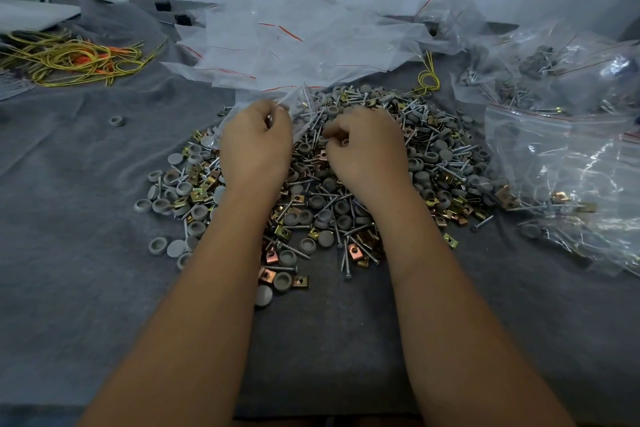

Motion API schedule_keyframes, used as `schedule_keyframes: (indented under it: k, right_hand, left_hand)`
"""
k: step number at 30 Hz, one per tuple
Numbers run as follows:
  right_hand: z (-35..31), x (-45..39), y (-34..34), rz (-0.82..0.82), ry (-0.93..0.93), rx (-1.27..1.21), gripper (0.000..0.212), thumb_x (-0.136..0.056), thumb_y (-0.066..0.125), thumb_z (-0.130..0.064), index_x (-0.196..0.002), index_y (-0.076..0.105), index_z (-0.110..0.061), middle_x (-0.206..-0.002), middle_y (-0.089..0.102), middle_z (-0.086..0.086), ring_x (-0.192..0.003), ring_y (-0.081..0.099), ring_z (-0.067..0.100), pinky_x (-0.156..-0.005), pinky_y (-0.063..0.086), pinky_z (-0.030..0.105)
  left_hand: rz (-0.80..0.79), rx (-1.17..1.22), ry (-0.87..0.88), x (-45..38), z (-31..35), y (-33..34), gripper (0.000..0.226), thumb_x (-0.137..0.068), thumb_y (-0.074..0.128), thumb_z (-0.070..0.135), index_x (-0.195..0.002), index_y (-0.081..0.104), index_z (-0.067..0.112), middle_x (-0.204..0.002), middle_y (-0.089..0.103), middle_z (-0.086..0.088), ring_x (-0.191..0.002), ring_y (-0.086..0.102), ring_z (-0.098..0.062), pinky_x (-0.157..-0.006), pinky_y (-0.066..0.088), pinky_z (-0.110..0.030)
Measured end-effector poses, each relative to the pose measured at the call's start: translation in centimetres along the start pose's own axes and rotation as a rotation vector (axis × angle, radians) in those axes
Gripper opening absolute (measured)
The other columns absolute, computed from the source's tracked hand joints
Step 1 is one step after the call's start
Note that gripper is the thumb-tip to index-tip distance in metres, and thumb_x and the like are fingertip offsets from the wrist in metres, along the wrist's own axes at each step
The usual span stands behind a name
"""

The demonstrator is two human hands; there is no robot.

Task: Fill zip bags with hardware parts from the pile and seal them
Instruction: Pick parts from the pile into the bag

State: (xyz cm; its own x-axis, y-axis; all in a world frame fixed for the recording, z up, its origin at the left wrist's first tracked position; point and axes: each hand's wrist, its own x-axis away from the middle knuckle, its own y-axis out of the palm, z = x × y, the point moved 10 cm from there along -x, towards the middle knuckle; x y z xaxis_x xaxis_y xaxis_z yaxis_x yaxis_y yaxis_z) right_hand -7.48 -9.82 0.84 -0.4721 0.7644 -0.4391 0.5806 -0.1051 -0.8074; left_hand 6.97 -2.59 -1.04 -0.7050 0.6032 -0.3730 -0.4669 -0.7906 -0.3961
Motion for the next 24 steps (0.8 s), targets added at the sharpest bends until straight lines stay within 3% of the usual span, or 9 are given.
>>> schedule_keyframes:
  k: [4,9,13,15,19,24]
  right_hand:
    - [-0.4,0.3,1.6,-0.119,-0.059,0.255,0.026,-0.086,0.058,-0.033,-0.107,0.072,-0.024,-0.106,0.06,0.002,-0.108,0.046,0.027,-0.079,0.028,0.035]
    - [-0.2,0.3,1.3,-0.103,-0.034,0.182,0.023,-0.084,0.064,-0.021,-0.105,0.071,-0.025,-0.104,0.065,0.0,-0.107,0.048,0.026,-0.079,0.028,0.034]
    - [0.4,0.4,1.1,-0.1,0.03,-0.024,0.02,-0.083,0.063,-0.011,-0.096,0.07,-0.023,-0.097,0.068,-0.001,-0.102,0.054,0.022,-0.089,0.044,0.037]
    - [1.3,0.3,0.5,-0.04,0.11,-0.2,0.016,-0.084,0.065,-0.009,-0.091,0.069,-0.022,-0.089,0.067,-0.006,-0.09,0.06,0.015,-0.084,0.05,0.035]
    - [3.0,0.1,-0.9,0.088,0.234,-0.536,0.024,-0.085,0.066,-0.002,-0.09,0.066,-0.025,-0.08,0.061,-0.016,-0.077,0.059,-0.002,-0.066,0.045,0.006]
    - [2.5,0.1,-2.0,0.182,0.199,-0.729,0.022,-0.082,0.067,0.004,-0.09,0.071,-0.016,-0.077,0.064,-0.015,-0.068,0.059,-0.012,-0.065,0.045,0.005]
  left_hand:
    - [-0.011,-0.006,0.012,0.0,0.1,0.1,0.027,-0.096,0.046,0.028,-0.094,0.07,0.014,-0.054,0.048,0.002,-0.052,0.043,-0.019,-0.055,0.037,-0.034]
    - [-0.021,-0.026,0.026,-0.1,0.2,0.4,0.029,-0.097,0.047,0.03,-0.095,0.07,0.013,-0.056,0.051,0.0,-0.054,0.045,-0.019,-0.056,0.04,-0.034]
    - [-0.021,-0.04,0.029,-0.2,0.1,0.4,0.03,-0.096,0.046,0.031,-0.095,0.07,0.013,-0.057,0.05,0.0,-0.054,0.045,-0.019,-0.056,0.04,-0.034]
    - [-0.02,-0.041,0.027,-0.2,0.0,0.4,0.029,-0.096,0.046,0.031,-0.095,0.07,0.014,-0.056,0.05,0.001,-0.053,0.044,-0.018,-0.056,0.039,-0.033]
    - [-0.036,-0.029,0.033,-0.2,0.0,0.6,0.029,-0.097,0.046,0.032,-0.099,0.07,0.015,-0.057,0.051,0.002,-0.053,0.045,-0.017,-0.056,0.039,-0.033]
    - [-0.061,-0.042,0.062,-0.1,0.3,1.0,0.03,-0.098,0.046,0.033,-0.103,0.07,0.017,-0.056,0.05,0.003,-0.052,0.045,-0.017,-0.055,0.038,-0.033]
